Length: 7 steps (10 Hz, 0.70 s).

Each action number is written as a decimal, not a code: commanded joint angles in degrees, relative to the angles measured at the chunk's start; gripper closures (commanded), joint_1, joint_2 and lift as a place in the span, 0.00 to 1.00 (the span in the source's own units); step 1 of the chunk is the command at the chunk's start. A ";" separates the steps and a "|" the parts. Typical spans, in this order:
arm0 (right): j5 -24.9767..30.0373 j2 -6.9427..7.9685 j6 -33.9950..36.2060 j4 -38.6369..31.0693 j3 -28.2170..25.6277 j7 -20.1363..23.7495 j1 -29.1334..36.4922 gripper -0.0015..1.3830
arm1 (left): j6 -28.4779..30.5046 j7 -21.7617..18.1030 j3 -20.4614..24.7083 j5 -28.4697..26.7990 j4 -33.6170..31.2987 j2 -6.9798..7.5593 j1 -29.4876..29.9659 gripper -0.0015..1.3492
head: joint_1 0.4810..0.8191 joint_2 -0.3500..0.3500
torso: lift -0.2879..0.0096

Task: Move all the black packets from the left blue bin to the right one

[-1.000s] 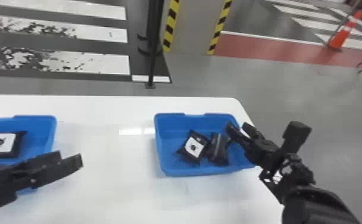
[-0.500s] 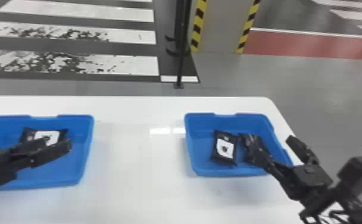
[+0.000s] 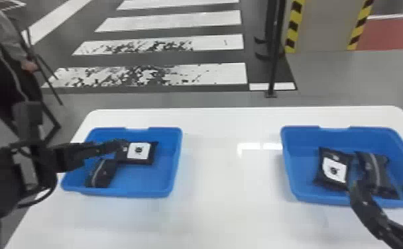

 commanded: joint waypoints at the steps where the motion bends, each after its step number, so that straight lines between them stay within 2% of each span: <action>1: -0.44 0.14 0.05 0.08 0.42 0.09 0.26 0.10 | 0.57 1.18 0.21 -3.32 6.16 0.56 -4.06 0.12 | 0.63 0.77 | 0.50; 2: -0.67 0.14 0.33 0.23 0.42 0.09 0.26 0.10 | 0.43 1.53 -0.36 -5.60 11.65 1.17 -7.57 0.12 | 0.63 0.82 | 0.50; 4: -0.79 0.14 1.32 0.51 0.42 0.44 0.26 0.10 | -1.26 1.79 -5.62 -6.63 23.18 3.46 -14.47 0.12 | 0.63 0.87 | 0.50; 5: -0.79 0.14 1.46 0.65 0.65 0.53 0.12 0.10 | -1.54 1.88 -7.33 -6.75 27.12 3.81 -16.57 0.12 | 0.63 0.86 | 0.50; 7: -1.24 0.14 1.88 1.35 0.65 0.79 -0.31 0.10 | -1.40 2.67 -9.04 -8.00 32.60 3.64 -19.25 0.12 | 0.63 0.84 | 0.50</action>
